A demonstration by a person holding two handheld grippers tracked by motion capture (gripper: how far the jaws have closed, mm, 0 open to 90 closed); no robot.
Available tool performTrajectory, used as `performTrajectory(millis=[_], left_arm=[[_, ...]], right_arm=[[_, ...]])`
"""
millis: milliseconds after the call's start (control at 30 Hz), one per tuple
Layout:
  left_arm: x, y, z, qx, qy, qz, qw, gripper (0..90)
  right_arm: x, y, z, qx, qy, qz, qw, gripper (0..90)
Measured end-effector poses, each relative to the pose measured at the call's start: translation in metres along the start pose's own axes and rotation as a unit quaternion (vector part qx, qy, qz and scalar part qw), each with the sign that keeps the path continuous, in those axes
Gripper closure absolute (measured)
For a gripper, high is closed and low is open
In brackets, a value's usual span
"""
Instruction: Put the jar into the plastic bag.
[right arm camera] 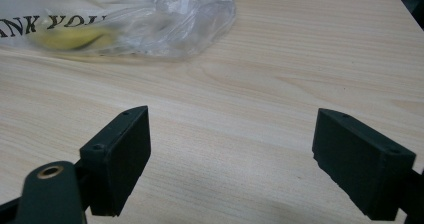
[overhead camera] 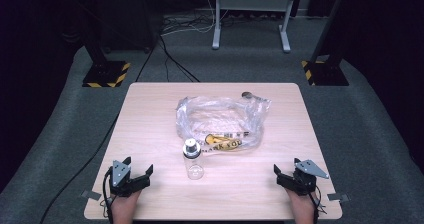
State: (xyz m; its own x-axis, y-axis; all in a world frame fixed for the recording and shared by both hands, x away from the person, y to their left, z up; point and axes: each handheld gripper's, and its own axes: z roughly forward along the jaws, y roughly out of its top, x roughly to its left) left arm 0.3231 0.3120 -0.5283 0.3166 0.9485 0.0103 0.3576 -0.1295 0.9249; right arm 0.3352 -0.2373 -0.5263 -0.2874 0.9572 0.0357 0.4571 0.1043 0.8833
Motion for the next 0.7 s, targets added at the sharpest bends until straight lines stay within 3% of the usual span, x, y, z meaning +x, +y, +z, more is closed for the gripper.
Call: performTrajectory(millis=[333, 500, 700], left_arm=[[-0.0014, 0.0009, 0.002, 0.01, 0.003, 0.005, 0.9999, 11.8], [0.0006, 0.0017, 0.0037, 0.017, -0.011, -0.001, 0.9998, 11.4], [-0.0029, 0.004, 0.005, 0.029, -0.016, 0.01, 0.9994, 10.5]], right_arm=[[-0.0009, -0.0003, -0.0009, -0.005, 0.007, 0.003, 1.0, 14.7], [-0.0015, -0.0001, -0.0004, -0.003, 0.008, 0.005, 0.9999, 14.7], [-0.0015, -0.0001, -0.0006, -0.004, 0.009, 0.006, 0.9999, 14.7]])
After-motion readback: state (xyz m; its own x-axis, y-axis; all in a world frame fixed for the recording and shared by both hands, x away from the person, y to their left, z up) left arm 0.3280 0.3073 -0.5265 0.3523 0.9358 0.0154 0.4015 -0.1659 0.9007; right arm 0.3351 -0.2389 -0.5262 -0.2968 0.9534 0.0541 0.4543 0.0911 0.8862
